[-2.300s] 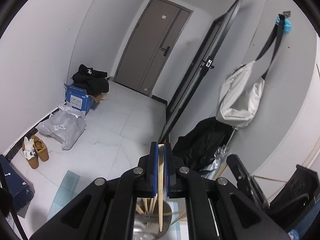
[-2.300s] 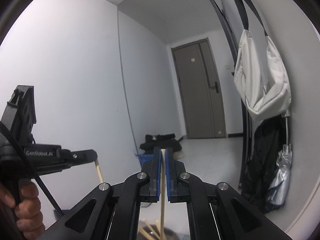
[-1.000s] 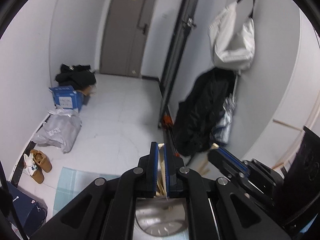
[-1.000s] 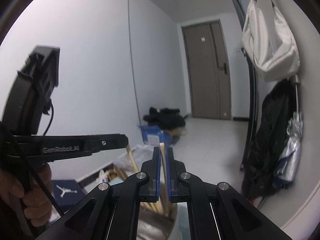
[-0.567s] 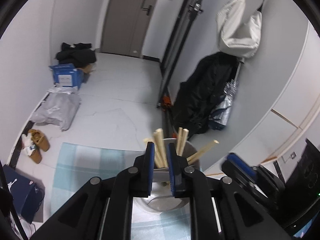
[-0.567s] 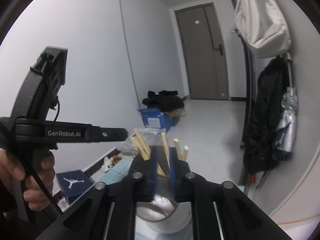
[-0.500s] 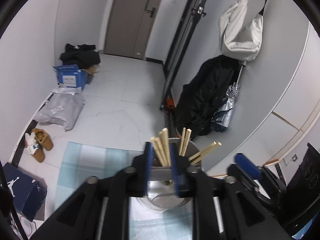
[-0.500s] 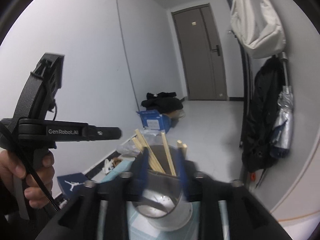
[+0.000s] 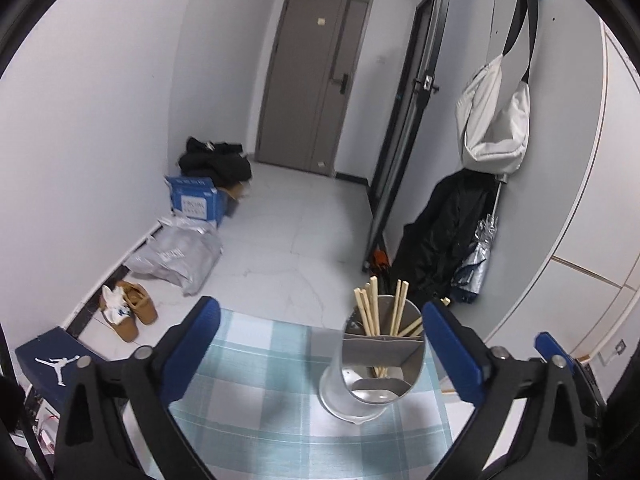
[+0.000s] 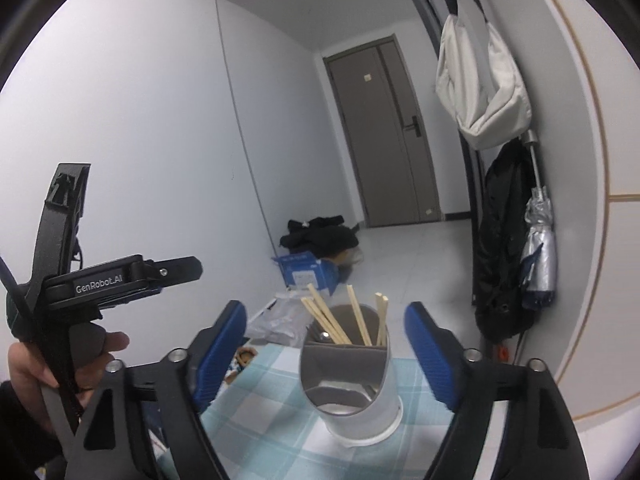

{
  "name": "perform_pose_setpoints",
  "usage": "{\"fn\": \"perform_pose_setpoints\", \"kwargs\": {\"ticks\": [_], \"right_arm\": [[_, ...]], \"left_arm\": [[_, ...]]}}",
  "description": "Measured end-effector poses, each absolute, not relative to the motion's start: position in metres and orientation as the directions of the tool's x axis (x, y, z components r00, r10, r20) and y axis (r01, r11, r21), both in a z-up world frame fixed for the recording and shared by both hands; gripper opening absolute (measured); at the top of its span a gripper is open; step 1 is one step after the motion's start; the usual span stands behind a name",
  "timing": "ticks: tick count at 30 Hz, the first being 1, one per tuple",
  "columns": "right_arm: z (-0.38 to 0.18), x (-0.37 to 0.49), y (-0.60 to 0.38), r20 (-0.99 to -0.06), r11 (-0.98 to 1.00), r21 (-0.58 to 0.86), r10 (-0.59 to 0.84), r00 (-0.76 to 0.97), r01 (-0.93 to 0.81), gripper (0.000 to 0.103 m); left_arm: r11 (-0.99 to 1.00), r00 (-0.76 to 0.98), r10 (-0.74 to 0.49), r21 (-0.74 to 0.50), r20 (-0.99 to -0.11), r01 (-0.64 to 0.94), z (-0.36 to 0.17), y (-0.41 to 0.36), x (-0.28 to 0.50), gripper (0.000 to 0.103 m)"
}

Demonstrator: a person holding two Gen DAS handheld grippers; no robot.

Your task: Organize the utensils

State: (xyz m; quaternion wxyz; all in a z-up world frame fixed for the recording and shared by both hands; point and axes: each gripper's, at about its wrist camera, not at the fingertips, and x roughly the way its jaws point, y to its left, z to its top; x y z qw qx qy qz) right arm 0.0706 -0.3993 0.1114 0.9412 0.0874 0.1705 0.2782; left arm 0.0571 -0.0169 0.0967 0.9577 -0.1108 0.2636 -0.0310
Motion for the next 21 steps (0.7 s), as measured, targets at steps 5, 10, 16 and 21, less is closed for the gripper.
{"fn": "perform_pose_setpoints", "kwargs": {"ticks": [5,10,16,21], "right_arm": [[0.113,0.057,-0.398,-0.275,0.846,0.246,0.529,0.803,-0.473,0.094],[0.111,0.046,-0.396,-0.272,0.853,0.235,0.518,0.811,-0.466,0.099],[0.111,0.036,-0.393,-0.266,0.853,0.224,0.518,0.813,-0.471,0.101],[0.111,0.031,-0.393,-0.261,0.853,0.216,0.519,0.814,-0.475,0.101]], "left_arm": [[0.976,0.877,-0.083,-0.214,-0.472,-0.024,0.096,-0.012,0.048,0.101],[0.977,0.885,-0.062,-0.208,-0.461,-0.040,0.093,-0.008,0.036,0.102],[0.978,0.885,-0.057,-0.203,-0.461,-0.042,0.090,-0.006,0.026,0.102],[0.977,0.890,-0.042,-0.204,-0.455,-0.058,0.088,-0.005,0.019,0.102]]}}
